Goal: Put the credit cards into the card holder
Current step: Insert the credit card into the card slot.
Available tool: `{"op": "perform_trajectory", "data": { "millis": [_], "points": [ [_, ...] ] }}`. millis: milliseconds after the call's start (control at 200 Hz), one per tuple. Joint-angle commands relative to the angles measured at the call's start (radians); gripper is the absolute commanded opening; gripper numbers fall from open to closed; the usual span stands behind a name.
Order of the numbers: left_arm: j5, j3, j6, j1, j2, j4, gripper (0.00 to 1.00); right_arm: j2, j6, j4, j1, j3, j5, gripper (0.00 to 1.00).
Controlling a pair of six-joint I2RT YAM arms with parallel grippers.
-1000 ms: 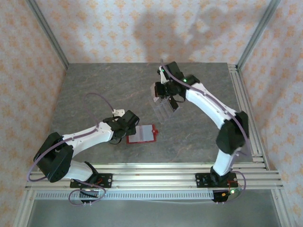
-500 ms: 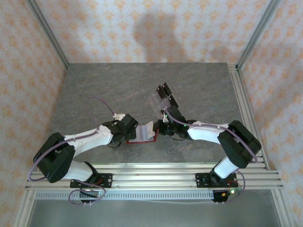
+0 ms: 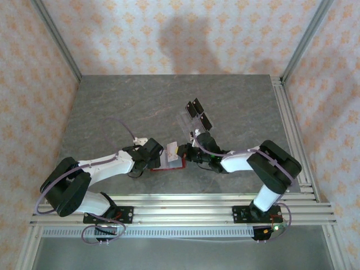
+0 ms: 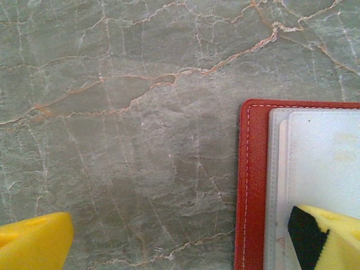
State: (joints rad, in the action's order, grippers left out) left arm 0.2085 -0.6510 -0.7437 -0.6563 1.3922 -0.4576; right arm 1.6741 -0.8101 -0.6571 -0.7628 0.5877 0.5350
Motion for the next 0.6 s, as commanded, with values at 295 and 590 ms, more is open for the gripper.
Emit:
{"op": "perform_trajectory", "data": {
  "millis": [295, 590],
  "points": [
    [0.041, 0.036, -0.033, 0.003, 0.015, -0.027, 1.00, 0.076, -0.055, -0.231, -0.019, -0.058, -0.001, 0.00],
    [0.039, 0.042, -0.040, 0.001, 0.012, -0.024, 1.00, 0.121, -0.079, -0.288, -0.033, -0.061, 0.008, 0.00]
  ]
}}
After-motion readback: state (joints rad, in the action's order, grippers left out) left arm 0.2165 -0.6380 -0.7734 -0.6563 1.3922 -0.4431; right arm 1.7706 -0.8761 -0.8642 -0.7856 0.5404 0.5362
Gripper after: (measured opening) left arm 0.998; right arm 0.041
